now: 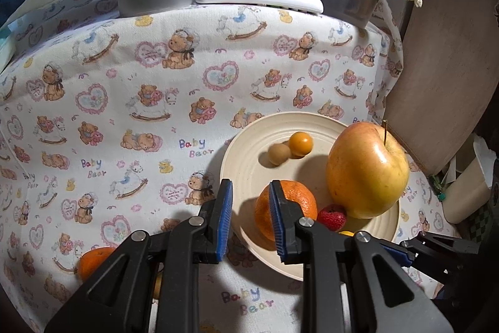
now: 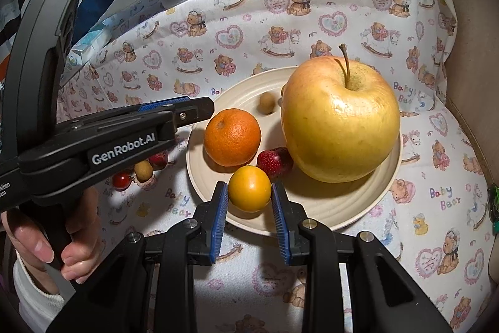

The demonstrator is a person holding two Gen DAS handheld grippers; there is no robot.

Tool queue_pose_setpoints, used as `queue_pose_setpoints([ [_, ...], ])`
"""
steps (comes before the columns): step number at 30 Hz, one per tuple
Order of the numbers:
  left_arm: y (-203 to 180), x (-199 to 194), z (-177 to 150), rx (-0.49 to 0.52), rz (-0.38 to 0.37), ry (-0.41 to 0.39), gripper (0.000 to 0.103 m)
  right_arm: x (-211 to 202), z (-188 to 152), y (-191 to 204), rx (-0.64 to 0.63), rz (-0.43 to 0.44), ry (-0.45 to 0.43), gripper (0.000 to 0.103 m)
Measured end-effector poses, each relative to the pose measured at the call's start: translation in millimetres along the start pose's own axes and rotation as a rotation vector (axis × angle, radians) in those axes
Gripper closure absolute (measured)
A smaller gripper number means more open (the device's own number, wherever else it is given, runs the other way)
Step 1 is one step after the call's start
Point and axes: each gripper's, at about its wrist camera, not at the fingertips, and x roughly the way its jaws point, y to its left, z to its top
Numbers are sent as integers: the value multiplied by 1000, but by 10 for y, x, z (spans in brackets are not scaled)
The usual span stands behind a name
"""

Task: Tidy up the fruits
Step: 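Lower the brown fruit onto the plate with the left tool while the right tool places the yellow tomato, then open both tools and withdraw them from the plate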

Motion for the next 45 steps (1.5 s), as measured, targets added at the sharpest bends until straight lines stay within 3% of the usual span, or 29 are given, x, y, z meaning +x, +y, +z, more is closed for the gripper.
queue_pose_setpoints([
  [3,4,-53,1,-1,3,-16,65,-1,-11,-6,3,1,-3,72],
  [4,8,-75,4,0,9,-26,54,3,-13,-11,8,0,-4,69],
  [6,11,-118,11,5,25,-49,41,-16,-21,-22,19,-3,-18,49],
  [7,11,-130,19,7,33,-56,34,-39,-24,-23,21,-3,-35,48],
  [13,3,-239,41,36,74,-102,22,-109,-39,3,6,-9,-64,43],
  [16,-8,-296,50,38,68,-116,21,-128,-45,15,2,-14,-73,40],
  [20,-50,-402,57,57,91,-146,21,-185,-45,5,23,5,-110,27],
  [30,8,-827,-59,66,99,-239,19,-285,-38,71,-11,-22,-176,25],
  [40,486,-962,-307,30,206,-233,19,-266,-53,111,-34,-45,-184,25],
  [45,733,-997,-410,-22,199,-223,19,-258,-68,115,-41,-62,-198,25],
])
